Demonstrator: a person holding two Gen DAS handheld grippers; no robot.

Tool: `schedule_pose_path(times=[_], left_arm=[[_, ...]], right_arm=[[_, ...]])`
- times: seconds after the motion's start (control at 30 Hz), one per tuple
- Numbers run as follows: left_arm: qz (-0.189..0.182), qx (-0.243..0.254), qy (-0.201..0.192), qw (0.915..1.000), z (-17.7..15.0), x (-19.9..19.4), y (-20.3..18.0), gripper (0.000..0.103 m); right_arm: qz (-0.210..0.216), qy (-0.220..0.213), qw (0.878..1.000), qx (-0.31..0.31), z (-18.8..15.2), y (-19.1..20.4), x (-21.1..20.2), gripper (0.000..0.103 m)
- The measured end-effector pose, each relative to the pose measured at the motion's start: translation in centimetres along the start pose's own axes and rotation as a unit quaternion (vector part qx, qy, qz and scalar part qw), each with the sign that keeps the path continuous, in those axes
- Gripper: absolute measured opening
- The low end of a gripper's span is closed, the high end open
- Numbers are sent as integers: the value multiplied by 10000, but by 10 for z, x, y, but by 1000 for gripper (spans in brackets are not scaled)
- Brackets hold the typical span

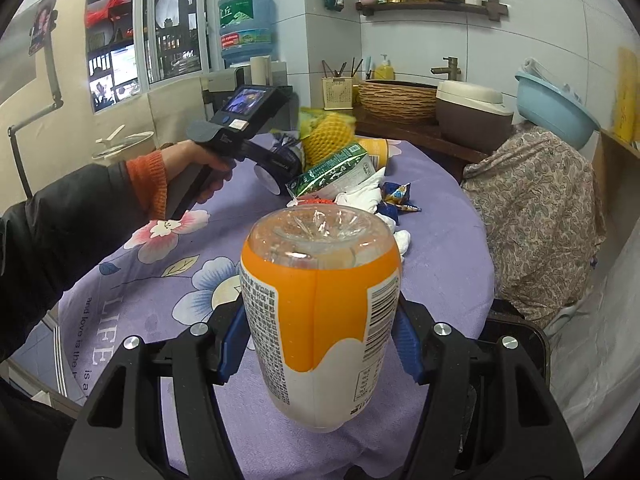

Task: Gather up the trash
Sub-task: 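Grasp the blue yogurt cup with the left tool while the right tool holds the bottle, then move both tools over the brown bin and open them to drop the items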

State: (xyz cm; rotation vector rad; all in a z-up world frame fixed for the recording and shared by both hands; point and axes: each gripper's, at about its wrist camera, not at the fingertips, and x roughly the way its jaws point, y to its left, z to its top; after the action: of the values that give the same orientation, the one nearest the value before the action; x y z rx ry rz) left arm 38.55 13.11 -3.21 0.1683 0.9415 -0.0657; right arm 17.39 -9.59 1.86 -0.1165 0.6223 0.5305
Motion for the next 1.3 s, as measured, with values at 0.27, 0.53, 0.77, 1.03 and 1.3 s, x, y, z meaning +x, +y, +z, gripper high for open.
schedule_pose_path(times=[0.27,0.53,0.77,1.03,1.3], left_arm=[[47,-318,-491,9983,-36,-36,12,71],[-40,-663,-1126,9914,-89,-92,8,71],[-498,-757,-1780,9798,-126,-145,-33,71],[-1143,-435,-2280,9660,-130,-169,-118,71],[-2110,221,-2170,9528,-99,-155,-219,71]], right_arm=[[78,-127,9996,229,-7,-12,-1,62],[137,-224,9988,414,-15,-20,0,62],[92,-369,9982,468,-24,-21,-6,62],[-318,-632,9929,954,-43,-54,-33,62],[-1562,-466,9771,1369,-71,-135,-46,62]])
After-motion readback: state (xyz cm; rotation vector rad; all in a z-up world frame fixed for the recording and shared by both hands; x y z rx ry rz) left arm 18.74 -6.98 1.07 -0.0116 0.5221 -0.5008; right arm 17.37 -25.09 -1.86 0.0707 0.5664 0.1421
